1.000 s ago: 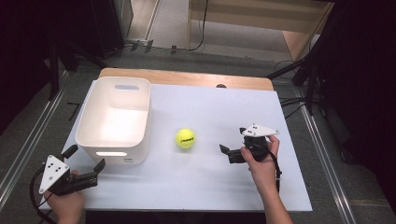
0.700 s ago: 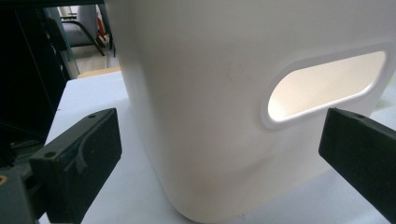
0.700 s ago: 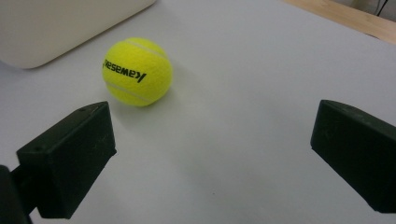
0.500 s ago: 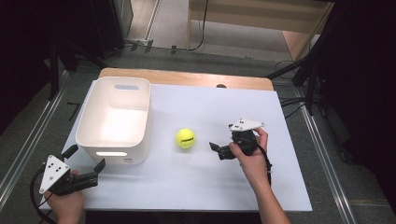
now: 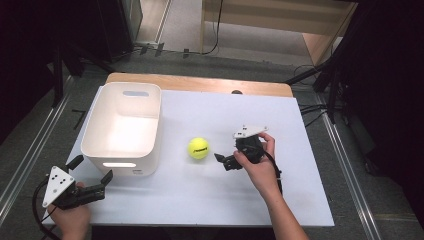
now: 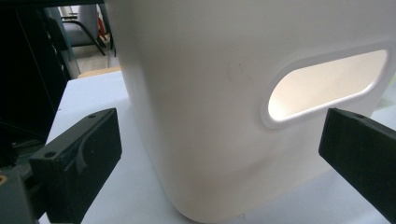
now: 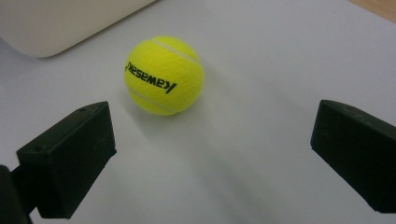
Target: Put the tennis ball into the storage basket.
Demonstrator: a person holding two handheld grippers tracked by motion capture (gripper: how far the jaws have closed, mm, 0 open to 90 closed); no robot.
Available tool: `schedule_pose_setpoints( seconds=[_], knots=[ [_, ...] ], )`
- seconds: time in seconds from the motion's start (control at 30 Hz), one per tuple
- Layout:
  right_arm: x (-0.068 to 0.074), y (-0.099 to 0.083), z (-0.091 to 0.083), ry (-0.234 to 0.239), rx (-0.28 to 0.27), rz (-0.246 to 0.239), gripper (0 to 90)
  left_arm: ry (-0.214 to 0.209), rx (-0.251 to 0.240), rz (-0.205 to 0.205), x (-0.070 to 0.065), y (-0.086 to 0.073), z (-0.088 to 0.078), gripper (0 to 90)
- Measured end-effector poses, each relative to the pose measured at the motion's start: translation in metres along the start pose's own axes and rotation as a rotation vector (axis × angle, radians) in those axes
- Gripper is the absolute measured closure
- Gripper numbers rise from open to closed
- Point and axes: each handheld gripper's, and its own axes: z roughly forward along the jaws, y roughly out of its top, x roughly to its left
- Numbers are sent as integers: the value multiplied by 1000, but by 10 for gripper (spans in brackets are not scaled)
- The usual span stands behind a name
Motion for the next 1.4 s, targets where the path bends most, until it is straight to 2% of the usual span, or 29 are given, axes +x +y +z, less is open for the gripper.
schedule_pose_setpoints(
  seconds=[0.13, 0.43, 0.77, 1.4],
  knots=[
    [3, 3, 7, 14, 19, -18, 0, 0, 0, 0, 0, 0, 0, 0],
    [7, 10, 17, 34, 56, -23, 0, 0, -1, -1, 0, 0, 0, 0],
    [12, 15, 28, 82, 102, -51, 0, 4, 7, 2, 0, 0, 0, 0],
    [16, 29, 49, 104, 144, -79, 0, 0, 1, 1, 0, 0, 0, 0]
  ],
)
